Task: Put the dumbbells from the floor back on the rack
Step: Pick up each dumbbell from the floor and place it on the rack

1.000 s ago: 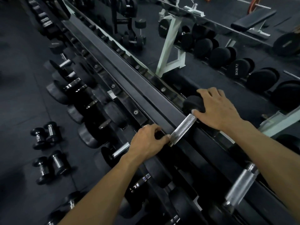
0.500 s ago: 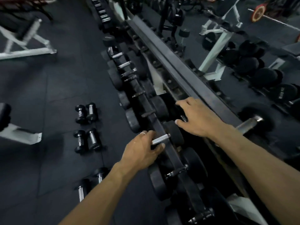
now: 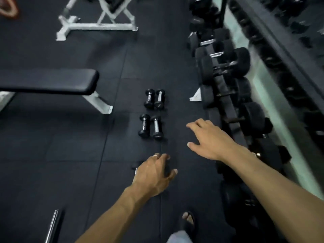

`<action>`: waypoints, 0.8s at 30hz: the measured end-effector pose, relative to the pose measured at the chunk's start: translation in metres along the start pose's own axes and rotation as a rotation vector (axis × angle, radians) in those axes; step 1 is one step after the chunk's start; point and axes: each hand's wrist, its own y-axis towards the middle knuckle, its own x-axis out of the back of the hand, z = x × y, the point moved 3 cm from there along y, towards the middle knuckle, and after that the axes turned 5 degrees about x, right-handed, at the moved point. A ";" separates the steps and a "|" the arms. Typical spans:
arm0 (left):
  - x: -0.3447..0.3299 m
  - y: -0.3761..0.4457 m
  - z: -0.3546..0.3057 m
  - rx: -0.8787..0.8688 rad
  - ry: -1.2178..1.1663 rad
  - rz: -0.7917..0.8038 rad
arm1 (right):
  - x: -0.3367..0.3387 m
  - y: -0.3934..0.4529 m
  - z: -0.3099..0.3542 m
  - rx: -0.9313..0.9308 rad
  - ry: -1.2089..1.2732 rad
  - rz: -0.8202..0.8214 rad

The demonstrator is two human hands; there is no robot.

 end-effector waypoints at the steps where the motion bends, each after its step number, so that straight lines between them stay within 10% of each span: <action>1: -0.006 0.006 0.010 0.030 -0.014 -0.003 | -0.010 0.016 0.002 0.022 0.003 0.016; 24: -0.405 0.224 0.290 0.503 -0.388 0.150 | -0.505 0.307 -0.053 0.109 0.102 0.392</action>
